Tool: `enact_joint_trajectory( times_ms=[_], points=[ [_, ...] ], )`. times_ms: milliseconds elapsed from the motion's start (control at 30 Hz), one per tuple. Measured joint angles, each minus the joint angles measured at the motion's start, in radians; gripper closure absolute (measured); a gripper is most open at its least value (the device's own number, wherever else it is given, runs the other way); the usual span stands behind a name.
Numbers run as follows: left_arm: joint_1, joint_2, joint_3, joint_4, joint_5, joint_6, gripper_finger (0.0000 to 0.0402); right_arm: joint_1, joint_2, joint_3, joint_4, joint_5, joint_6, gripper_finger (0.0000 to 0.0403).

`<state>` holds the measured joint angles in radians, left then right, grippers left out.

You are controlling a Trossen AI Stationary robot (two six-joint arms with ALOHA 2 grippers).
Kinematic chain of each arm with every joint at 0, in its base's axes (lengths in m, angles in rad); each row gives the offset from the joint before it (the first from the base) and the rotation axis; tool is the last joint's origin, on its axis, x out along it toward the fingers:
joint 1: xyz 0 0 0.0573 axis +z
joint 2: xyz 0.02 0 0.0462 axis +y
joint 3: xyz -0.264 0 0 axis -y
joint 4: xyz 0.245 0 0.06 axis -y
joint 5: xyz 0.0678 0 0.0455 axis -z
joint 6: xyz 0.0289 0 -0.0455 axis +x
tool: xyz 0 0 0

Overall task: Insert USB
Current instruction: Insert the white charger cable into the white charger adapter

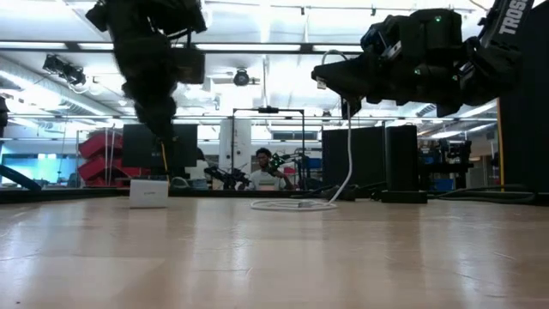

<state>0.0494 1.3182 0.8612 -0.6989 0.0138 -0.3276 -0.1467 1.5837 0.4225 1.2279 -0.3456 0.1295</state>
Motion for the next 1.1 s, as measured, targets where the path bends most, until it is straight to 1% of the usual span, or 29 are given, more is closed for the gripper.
enact_joint_trajectory(
  times_ms=[100, 200, 433, 567, 700, 767, 867, 933, 1033, 1067, 1100],
  points=[
    [0.000, 0.045, -0.002, -0.016, -0.003, -0.017, 0.0163, 0.000, 0.000, 0.000, 0.001, -0.011, 0.000, 0.0403],
    [0.000, 0.092, -0.002, -0.014, -0.005, -0.013, 0.0153, 0.000, 0.000, 0.000, 0.001, -0.017, 0.001, 0.0403],
    [0.003, 0.198, -0.003, -0.023, -0.017, 0.014, 0.0151, 0.000, 0.000, 0.000, -0.010, -0.022, 0.001, 0.0403],
    [0.003, 0.234, -0.003, -0.025, -0.021, 0.029, 0.0151, 0.000, 0.000, 0.000, -0.012, -0.022, 0.001, 0.0403],
    [0.003, 0.261, -0.003, -0.016, -0.068, 0.032, 0.0160, 0.000, 0.000, 0.000, -0.012, -0.023, 0.002, 0.0403],
    [0.003, 0.269, -0.003, -0.004, -0.072, 0.041, 0.0174, 0.002, 0.000, 0.000, -0.012, -0.025, 0.002, 0.0403],
    [0.005, 0.281, -0.003, 0.011, -0.070, 0.059, 0.0211, 0.002, 0.000, 0.000, -0.012, -0.025, 0.002, 0.0403],
    [0.007, 0.282, -0.003, 0.015, -0.068, 0.062, 0.0248, 0.002, 0.000, 0.000, -0.012, -0.025, 0.002, 0.0403],
    [0.008, 0.282, -0.003, 0.022, -0.067, 0.090, 0.0317, 0.002, 0.000, 0.000, -0.012, -0.025, 0.002, 0.0403],
    [0.008, 0.282, -0.003, 0.035, -0.076, 0.097, 0.0331, 0.002, 0.000, 0.000, -0.012, -0.025, 0.002, 0.0403],
    [0.008, 0.280, -0.003, 0.058, -0.083, 0.111, 0.0331, 0.002, 0.001, 0.000, -0.009, -0.025, 0.002, 0.0403]
  ],
)
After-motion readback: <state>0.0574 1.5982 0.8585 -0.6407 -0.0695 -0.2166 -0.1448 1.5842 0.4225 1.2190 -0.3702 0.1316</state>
